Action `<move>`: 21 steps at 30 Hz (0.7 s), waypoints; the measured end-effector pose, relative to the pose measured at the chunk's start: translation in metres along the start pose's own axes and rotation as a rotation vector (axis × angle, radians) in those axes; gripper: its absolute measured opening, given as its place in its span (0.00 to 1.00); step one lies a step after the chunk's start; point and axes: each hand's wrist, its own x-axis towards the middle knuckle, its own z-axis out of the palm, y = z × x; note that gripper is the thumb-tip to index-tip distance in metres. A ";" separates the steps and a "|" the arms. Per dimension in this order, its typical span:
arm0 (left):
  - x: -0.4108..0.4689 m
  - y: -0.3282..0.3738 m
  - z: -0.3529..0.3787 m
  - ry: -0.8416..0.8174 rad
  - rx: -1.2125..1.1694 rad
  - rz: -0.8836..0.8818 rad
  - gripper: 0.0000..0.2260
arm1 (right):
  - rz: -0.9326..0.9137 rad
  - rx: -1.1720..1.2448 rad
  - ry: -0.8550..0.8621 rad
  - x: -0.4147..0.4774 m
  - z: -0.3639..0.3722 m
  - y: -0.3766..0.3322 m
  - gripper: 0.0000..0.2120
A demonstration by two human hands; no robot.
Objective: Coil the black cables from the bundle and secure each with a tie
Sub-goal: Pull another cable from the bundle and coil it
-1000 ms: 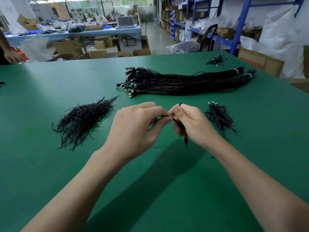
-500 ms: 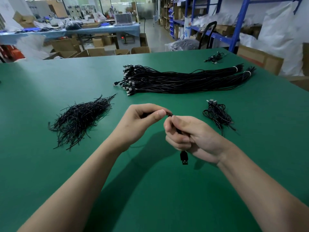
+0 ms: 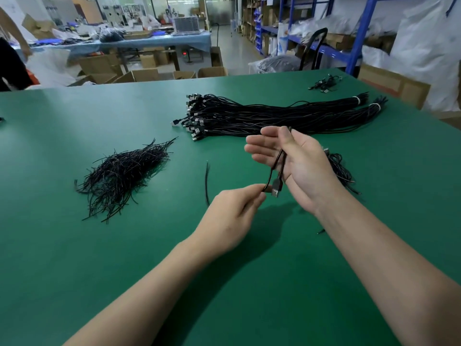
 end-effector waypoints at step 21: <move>0.011 -0.011 -0.041 0.189 -0.376 0.115 0.05 | 0.518 -0.234 -0.579 -0.027 -0.018 0.022 0.23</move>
